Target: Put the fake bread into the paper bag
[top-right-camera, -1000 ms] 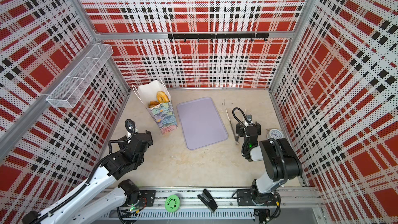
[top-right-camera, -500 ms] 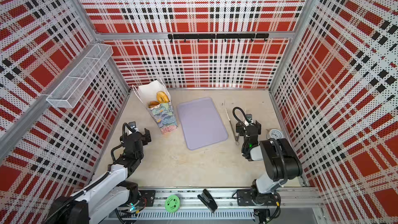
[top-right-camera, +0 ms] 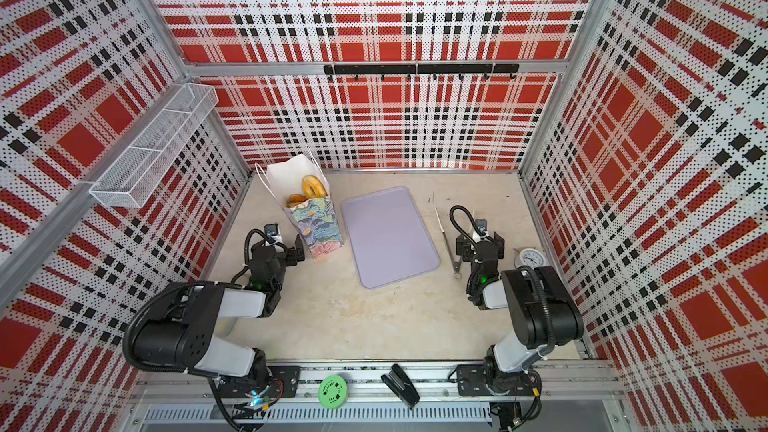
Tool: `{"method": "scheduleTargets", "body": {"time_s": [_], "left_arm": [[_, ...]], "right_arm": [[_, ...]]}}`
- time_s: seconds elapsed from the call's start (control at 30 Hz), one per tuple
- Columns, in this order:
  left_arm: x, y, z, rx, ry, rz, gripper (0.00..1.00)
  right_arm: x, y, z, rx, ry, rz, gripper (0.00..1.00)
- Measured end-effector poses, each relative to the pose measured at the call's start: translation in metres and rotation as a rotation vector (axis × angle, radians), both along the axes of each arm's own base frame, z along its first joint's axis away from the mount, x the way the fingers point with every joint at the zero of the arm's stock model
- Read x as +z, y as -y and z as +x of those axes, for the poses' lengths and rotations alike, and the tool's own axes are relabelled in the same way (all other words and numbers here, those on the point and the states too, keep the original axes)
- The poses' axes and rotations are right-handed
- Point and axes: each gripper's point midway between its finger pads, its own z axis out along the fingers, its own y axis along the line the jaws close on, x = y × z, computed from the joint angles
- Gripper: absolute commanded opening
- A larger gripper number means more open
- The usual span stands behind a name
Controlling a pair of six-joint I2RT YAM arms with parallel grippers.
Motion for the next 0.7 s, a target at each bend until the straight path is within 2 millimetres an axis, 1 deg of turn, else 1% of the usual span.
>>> {"method": "scheduleTargets", "body": {"time_s": [0.07, 0.1, 0.23, 0.3, 0.7], "left_arm": [[-0.007, 0.0, 0.002, -0.009, -0.027, -0.003, 0.99], [-0.006, -0.001, 0.003, -0.009, -0.024, -0.007, 0.99], [0.012, -0.006, 0.018, 0.01, 0.023, -0.013, 0.99], [0.016, -0.005, 0.02, 0.01, 0.033, -0.012, 0.99], [0.015, -0.004, 0.019, 0.022, 0.027, -0.004, 0.99]], "right_arm": [[0.001, 0.0, 0.002, 0.0, 0.002, 0.0, 1.0], [0.002, 0.0, 0.002, 0.0, 0.005, 0.001, 1.0], [0.004, 0.0, 0.003, -0.002, 0.009, 0.002, 1.0], [0.004, 0.0, 0.003, -0.002, 0.009, 0.002, 1.0], [0.004, 0.002, 0.003, -0.006, 0.009, 0.004, 1.0]]}}
